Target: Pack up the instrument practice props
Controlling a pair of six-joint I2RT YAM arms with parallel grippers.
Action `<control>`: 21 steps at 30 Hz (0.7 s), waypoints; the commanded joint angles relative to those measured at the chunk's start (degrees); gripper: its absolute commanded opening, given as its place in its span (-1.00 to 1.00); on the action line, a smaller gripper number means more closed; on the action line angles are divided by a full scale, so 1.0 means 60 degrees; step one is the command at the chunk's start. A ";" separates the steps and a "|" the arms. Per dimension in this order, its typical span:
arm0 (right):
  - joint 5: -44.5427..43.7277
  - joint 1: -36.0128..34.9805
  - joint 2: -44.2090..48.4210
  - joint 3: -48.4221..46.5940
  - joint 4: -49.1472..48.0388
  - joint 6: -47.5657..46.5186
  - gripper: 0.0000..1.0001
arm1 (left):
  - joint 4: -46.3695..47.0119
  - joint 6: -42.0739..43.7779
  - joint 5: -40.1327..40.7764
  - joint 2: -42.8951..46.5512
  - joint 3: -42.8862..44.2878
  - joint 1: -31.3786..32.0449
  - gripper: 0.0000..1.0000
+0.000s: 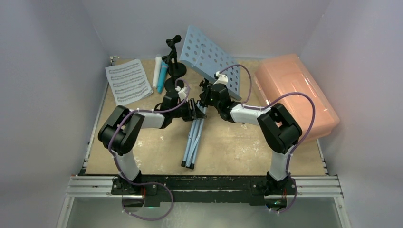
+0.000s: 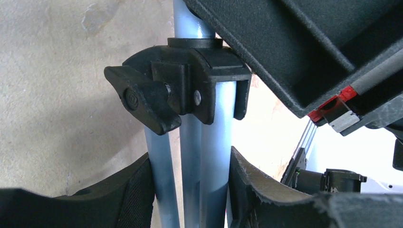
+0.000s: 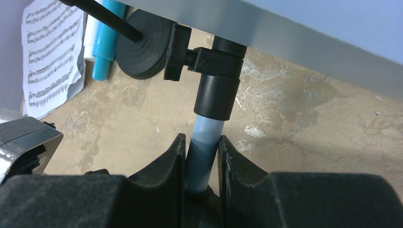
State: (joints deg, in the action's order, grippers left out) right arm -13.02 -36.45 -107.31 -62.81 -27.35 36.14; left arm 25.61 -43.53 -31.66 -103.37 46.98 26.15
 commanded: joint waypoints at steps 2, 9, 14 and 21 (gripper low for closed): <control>-0.0871 0.0001 -0.0288 -0.0243 -0.0081 -0.0895 -1.00 | 0.0552 0.0714 0.1028 0.0406 -0.0093 0.0007 -0.78; -0.1558 -0.0004 -0.0473 -0.0070 0.0015 -0.0552 -1.00 | 0.0581 0.0748 0.1029 0.0126 -0.0068 0.0170 -0.89; -0.2104 0.0048 -0.0233 0.0396 -0.0004 -0.0439 -1.00 | 0.0500 0.0743 0.1121 0.0117 -0.0098 0.0333 -0.81; -0.2176 0.0253 -0.0315 0.0512 0.0199 -0.0680 -1.00 | -0.0040 0.0926 0.1570 0.0496 -0.0214 0.0395 -0.62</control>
State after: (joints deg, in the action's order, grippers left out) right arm -19.44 -37.10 -110.06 -61.47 -29.02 38.37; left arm 25.12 -43.55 -25.82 -103.39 46.15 28.67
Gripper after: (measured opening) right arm 0.268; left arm 0.474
